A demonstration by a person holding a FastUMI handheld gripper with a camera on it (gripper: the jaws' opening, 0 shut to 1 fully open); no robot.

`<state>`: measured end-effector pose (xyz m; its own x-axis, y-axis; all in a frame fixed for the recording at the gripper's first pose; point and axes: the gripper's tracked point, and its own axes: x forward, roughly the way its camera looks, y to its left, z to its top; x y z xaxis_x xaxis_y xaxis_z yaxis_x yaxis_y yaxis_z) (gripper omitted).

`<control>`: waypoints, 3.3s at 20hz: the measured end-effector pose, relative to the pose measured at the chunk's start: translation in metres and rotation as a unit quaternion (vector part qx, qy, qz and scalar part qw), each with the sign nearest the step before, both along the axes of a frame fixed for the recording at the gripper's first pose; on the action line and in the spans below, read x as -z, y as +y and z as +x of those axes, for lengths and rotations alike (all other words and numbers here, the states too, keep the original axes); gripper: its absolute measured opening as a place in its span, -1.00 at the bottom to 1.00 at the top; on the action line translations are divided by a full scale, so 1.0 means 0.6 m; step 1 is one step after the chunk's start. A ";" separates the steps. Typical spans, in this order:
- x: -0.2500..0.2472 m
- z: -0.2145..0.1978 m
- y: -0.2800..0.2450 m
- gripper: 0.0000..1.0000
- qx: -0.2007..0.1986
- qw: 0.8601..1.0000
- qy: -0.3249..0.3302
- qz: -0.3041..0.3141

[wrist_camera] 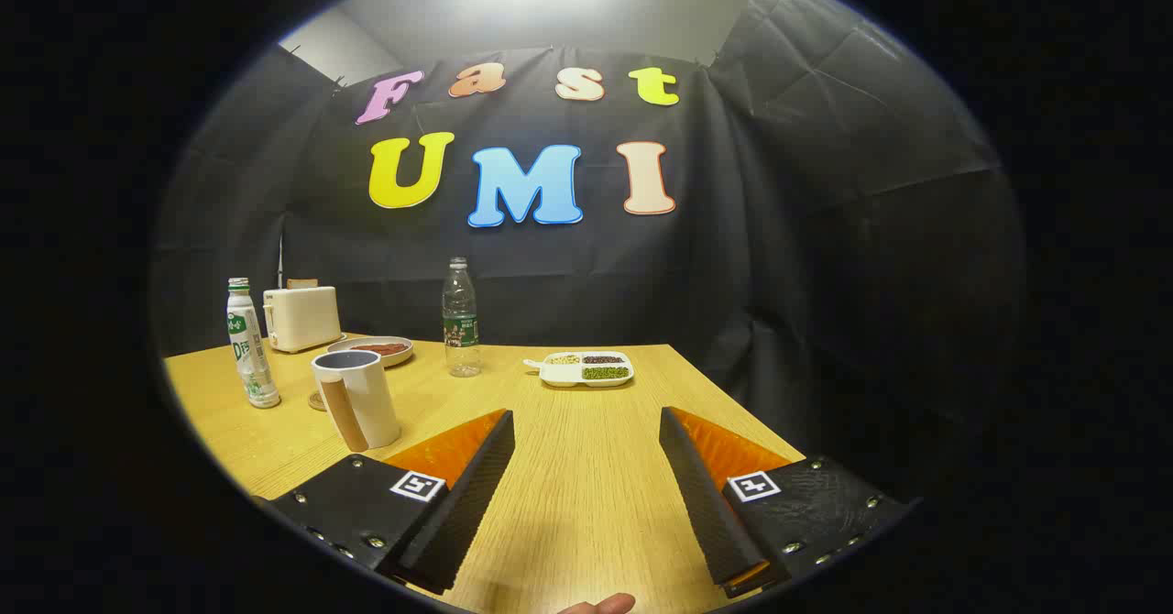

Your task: Take the bottle from table, then pour the juice into the cup, finally place the bottle on the coaster

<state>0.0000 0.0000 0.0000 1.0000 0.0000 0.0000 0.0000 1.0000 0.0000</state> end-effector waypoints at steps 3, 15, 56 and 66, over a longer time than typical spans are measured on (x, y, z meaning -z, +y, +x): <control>0.001 0.012 -0.001 0.92 0.001 1.000 0.000 0.003; -0.057 0.118 0.010 0.93 0.051 0.999 -0.018 0.009; -0.039 0.044 0.742 0.93 -0.166 0.986 -0.008 -0.013; -0.020 0.090 0.774 0.93 -0.159 0.987 -0.002 -0.007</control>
